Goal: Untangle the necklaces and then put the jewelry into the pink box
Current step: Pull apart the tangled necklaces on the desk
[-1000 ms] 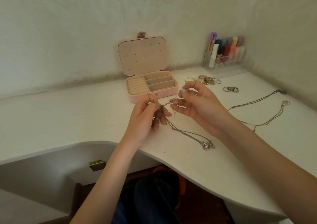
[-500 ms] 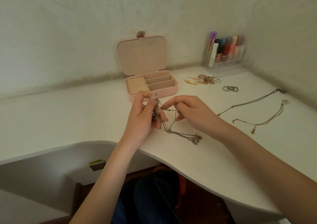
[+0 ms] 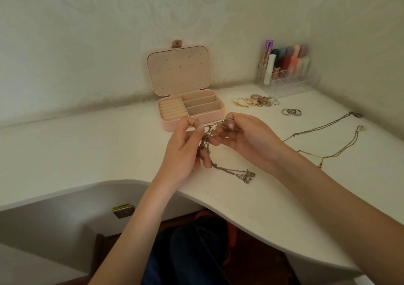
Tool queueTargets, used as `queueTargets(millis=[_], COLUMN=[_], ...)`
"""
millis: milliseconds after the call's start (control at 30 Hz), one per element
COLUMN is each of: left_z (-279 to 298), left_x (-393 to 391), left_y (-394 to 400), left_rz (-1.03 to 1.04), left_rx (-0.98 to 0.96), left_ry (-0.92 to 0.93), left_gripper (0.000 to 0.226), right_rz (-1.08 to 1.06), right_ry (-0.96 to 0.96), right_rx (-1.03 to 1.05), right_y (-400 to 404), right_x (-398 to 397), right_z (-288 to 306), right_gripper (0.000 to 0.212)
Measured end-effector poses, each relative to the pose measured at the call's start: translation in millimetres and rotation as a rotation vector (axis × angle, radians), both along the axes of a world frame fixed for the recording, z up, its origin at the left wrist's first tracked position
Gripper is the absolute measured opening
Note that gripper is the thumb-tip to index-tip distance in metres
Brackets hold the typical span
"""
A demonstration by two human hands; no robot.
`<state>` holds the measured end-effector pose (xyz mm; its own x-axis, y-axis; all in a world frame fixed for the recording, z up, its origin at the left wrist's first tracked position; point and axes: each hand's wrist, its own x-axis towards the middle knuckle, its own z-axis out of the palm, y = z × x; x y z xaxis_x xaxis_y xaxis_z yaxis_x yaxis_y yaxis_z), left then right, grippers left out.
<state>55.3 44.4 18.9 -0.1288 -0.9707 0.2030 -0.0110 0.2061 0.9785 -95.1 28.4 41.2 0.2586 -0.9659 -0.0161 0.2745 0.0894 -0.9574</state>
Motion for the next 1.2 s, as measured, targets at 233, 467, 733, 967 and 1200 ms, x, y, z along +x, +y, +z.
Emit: queueTargets(millis=[233, 467, 733, 967, 1200], left_z=[-3, -3, -3, 2, 6], left_x=[1, 0, 0, 3, 4], left_y=[-2, -1, -2, -1, 2], left_rz=[0.074, 0.072, 0.162, 0.096, 0.046], left_rx=[-0.070, -0.070, -0.094, -0.009, 0.043], left_ry=[-0.133, -0.154, -0.152, -0.016, 0.104], left_gripper=[0.013, 0.019, 0.023, 0.019, 0.019], right_rz=[-0.290, -0.062, 0.017, -0.117, -0.157], right_ry=[0.270, -0.060, 0.253, 0.519, 0.366], right_rx=[-0.210, 0.119, 0.209, -0.041, -0.039], right_y=[-6, -1, 8, 10, 7], right_x=[-3, -3, -12, -10, -10], right_z=[-1, -1, 10, 4, 1], right_gripper=[0.052, 0.035, 0.035, 0.024, 0.027])
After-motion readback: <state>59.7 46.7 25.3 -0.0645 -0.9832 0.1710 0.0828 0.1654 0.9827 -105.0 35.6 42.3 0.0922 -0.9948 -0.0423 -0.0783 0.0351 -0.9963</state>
